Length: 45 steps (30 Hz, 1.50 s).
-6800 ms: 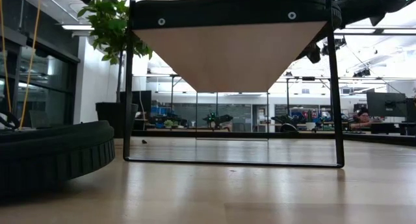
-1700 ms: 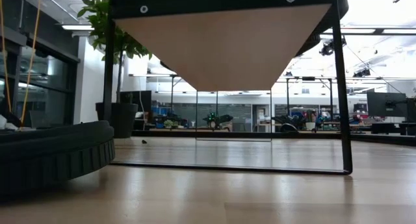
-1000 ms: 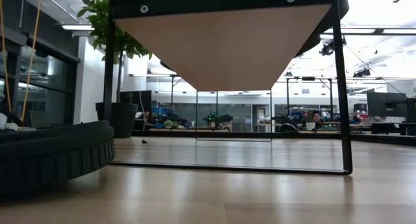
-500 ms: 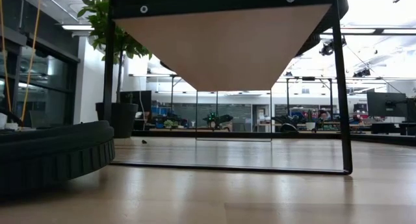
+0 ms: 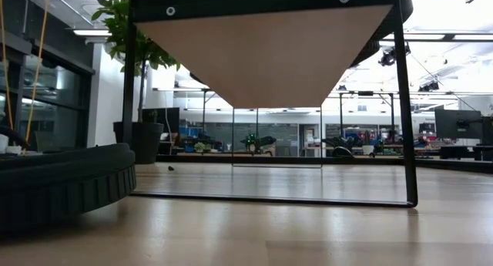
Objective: Pick and place slides into the shelf
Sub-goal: Put the black slide on the shelf
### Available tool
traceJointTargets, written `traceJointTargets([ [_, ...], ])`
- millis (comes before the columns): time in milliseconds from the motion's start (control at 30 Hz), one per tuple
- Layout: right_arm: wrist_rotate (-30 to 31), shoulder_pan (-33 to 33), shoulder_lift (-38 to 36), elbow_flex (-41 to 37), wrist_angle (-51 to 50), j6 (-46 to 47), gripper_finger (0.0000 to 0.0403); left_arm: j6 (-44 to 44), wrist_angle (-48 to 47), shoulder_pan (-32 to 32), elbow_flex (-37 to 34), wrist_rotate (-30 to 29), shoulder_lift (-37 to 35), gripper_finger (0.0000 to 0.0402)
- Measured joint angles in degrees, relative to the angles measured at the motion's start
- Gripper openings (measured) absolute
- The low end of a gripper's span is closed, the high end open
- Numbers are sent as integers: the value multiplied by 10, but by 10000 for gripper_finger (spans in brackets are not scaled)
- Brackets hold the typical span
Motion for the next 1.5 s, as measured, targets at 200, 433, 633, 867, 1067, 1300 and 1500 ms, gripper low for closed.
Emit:
traceJointTargets([
  [200,0,1,7,-1,0,10,255,-10,71,-1,0,-3,52,172],
  [433,2,4,22,-1,7,12,255,-29,99,-1,0,-18,79,172],
  [633,2,4,33,-1,14,21,255,-27,95,15,0,-9,80,172],
  [867,2,4,39,-1,13,22,255,-13,79,39,0,25,80,172],
  [1067,2,4,39,-1,13,20,255,-3,78,52,0,31,80,172],
  [1300,1,4,39,-1,13,10,255,-26,53,51,0,68,80,172],
  [1500,1,4,39,-1,14,10,255,-22,59,59,0,39,80,172],
])
